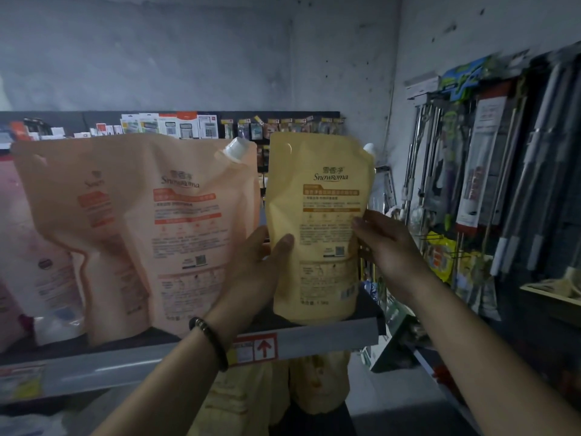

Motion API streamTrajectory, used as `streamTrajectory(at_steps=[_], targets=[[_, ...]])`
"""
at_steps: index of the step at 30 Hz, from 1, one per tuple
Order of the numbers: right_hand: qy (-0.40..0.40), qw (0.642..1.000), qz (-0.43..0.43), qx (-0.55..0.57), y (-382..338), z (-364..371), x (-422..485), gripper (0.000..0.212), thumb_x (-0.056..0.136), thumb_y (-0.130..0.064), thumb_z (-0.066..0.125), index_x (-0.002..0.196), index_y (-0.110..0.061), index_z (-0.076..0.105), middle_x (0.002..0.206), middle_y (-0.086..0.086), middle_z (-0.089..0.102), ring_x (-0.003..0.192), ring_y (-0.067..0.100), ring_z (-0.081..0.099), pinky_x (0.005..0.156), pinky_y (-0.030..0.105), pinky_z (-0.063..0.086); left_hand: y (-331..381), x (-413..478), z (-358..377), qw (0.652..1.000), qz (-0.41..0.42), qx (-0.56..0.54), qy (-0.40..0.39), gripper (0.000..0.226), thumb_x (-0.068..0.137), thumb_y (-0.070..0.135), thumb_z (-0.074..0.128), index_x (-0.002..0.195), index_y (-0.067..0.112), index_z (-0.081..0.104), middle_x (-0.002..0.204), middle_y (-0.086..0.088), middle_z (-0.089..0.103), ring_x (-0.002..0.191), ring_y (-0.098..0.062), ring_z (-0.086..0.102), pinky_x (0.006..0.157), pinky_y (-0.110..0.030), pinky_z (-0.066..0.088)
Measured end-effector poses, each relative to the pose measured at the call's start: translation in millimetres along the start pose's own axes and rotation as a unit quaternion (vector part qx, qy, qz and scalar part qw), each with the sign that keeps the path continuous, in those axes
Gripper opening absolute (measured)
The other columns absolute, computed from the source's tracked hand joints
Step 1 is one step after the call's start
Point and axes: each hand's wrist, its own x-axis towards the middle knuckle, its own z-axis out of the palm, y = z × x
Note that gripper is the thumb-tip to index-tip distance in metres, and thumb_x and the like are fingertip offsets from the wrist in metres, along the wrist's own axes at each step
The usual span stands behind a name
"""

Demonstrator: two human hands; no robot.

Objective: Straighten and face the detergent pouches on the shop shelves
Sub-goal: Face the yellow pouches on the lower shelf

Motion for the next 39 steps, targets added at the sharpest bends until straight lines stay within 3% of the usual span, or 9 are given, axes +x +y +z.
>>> streamTrajectory(at_steps=[4,14,20,23,25,27,31,35,39], targets=[[-0.018,0.999,0.026,0.024,-1,-2,4,0.021,0.105,-0.015,0.062,0.122,-0.015,0.075,0.114,-0.003,0.081,0.104,0.011,0.077,0.075,0.019,0.059,5,1,3,0.999,-0.006,-0.051,0.010,0.023,0.103,0.051,0.060,0.117,0.036,0.071,0.108,0.010,0.081,0.099,-0.015,0.079,0.090,-0.053,0.063],[-0.045,0.994,0.091,0.044,-8,-14,8,0.035,0.089,-0.029,0.075,0.120,-0.011,0.072,0.113,0.005,0.081,0.106,0.023,0.077,0.086,0.035,0.061,7,5,10,0.995,-0.022,-0.071,0.063,0.021,0.109,0.035,0.057,0.103,0.033,0.076,0.100,0.010,0.082,0.095,-0.017,0.079,0.090,-0.056,0.063],[0.054,0.995,0.082,0.016,-1,-17,11,0.019,0.104,-0.024,0.066,0.114,-0.008,0.072,0.111,0.013,0.079,0.106,0.038,0.074,0.098,0.058,0.057,0,2,8,0.995,0.007,-0.066,0.068,0.023,0.109,0.036,0.056,0.109,0.030,0.078,0.104,0.008,0.082,0.098,-0.017,0.079,0.090,-0.055,0.063],[0.068,0.995,0.056,-0.039,-6,-19,10,0.015,0.103,-0.023,0.068,0.103,-0.011,0.077,0.101,0.007,0.081,0.101,0.029,0.077,0.076,0.040,0.062,-2,1,5,0.997,0.018,-0.053,0.061,0.024,0.108,0.038,0.057,0.105,0.032,0.079,0.105,0.007,0.082,0.099,-0.018,0.079,0.090,-0.056,0.063],[0.071,0.991,0.035,-0.104,-13,-23,8,0.012,0.101,-0.023,0.070,0.096,-0.015,0.077,0.095,-0.001,0.081,0.084,0.007,0.076,0.068,0.023,0.054,0,0,0,0.998,0.023,-0.044,0.046,0.023,0.108,0.037,0.058,0.103,0.034,0.080,0.106,0.006,0.082,0.100,-0.020,0.079,0.091,-0.057,0.062],[0.074,0.988,0.026,-0.134,-20,-26,7,0.011,0.100,-0.019,0.071,0.093,-0.011,0.075,0.092,0.000,0.080,0.071,0.000,0.073,0.062,0.017,0.054,2,1,-4,0.999,0.030,-0.025,0.036,0.022,0.108,0.034,0.060,0.103,0.029,0.081,0.103,0.006,0.082,0.098,-0.019,0.079,0.088,-0.054,0.064],[0.088,0.992,0.039,-0.086,-31,-24,0,0.017,0.097,-0.011,0.074,0.092,0.002,0.064,0.084,0.010,0.079,0.068,0.024,0.078,0.058,0.033,0.065,11,0,-9,0.999,0.039,0.002,0.031,0.019,0.108,0.029,0.060,0.109,0.025,0.078,0.094,0.008,0.082,0.085,-0.016,0.080,0.064,-0.035,0.066],[0.102,0.991,0.042,-0.073,-36,-21,-4,0.017,0.097,-0.009,0.075,0.089,-0.003,0.062,0.096,0.024,0.076,0.085,0.044,0.077,0.063,0.049,0.067,13,3,-12,0.998,0.037,0.032,0.028,0.021,0.107,0.034,0.061,0.115,0.025,0.079,0.100,0.006,0.082,0.091,-0.023,0.080,0.073,-0.044,0.066],[0.113,0.991,0.020,-0.071,-42,-20,-8,0.019,0.096,-0.006,0.075,0.084,-0.006,0.061,0.094,0.021,0.077,0.084,0.040,0.079,0.063,0.049,0.067,17,4,-11,0.999,0.019,-0.006,0.035,0.020,0.107,0.032,0.062,0.113,0.022,0.079,0.100,0.000,0.082,0.089,-0.028,0.080,0.065,-0.041,0.066]])
